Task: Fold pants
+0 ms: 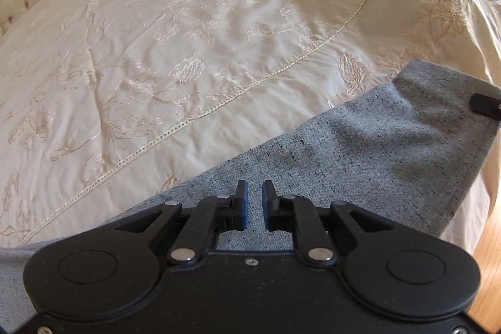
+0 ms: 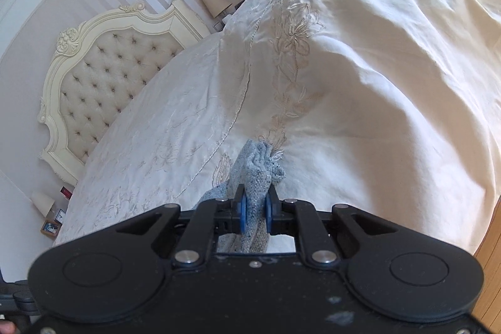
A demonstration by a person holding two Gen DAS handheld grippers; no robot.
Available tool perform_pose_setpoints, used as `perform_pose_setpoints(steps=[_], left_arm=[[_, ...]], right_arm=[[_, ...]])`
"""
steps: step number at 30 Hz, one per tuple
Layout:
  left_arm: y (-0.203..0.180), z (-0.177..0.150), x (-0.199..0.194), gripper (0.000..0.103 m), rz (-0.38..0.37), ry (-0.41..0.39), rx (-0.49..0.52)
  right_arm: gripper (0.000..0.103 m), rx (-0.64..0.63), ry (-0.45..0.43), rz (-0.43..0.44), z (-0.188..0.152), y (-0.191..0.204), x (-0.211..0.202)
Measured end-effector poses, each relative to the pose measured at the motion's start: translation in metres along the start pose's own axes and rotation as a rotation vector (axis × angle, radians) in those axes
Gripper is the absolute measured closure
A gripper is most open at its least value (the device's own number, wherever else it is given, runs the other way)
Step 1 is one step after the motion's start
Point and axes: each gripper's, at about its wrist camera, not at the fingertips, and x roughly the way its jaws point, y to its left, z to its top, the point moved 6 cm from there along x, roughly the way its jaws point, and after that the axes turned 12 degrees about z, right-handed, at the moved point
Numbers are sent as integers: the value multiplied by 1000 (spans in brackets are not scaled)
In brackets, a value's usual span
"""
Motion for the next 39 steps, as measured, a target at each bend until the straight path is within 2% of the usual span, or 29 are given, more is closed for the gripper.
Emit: perform_pose_setpoints(steps=[3, 7, 13, 20, 24, 28, 31, 33, 36, 39], left_arm=[[-13, -3, 27, 83, 47, 25, 42], [-22, -2, 24, 83, 98, -36, 102], [17, 4, -4, 82, 30, -45, 30], [69, -25, -5, 83, 15, 57, -57], [66, -35, -3, 83, -31, 84, -75], [48, -32, -5, 83, -97, 67, -69], [32, -33, 8, 83, -108, 101, -41], [26, -36, 21, 83, -85, 126, -9], [34, -34, 19, 83, -111, 125, -37], [64, -31, 5, 83, -112, 114, -106]], right_arm=[[90, -20, 15, -14, 3, 6, 1], [90, -36, 38, -25, 3, 8, 5], [90, -54, 44, -50, 7, 14, 13], [90, -94, 51, -68, 6, 26, 15], [90, -111, 50, -75, 5, 32, 16], [90, -125, 55, -99, 4, 36, 15], [90, -135, 56, -112, 5, 43, 13], [90, -146, 55, -117, 6, 50, 12], [90, -175, 47, -109, 9, 69, 11], [90, -250, 43, -87, 9, 102, 9]])
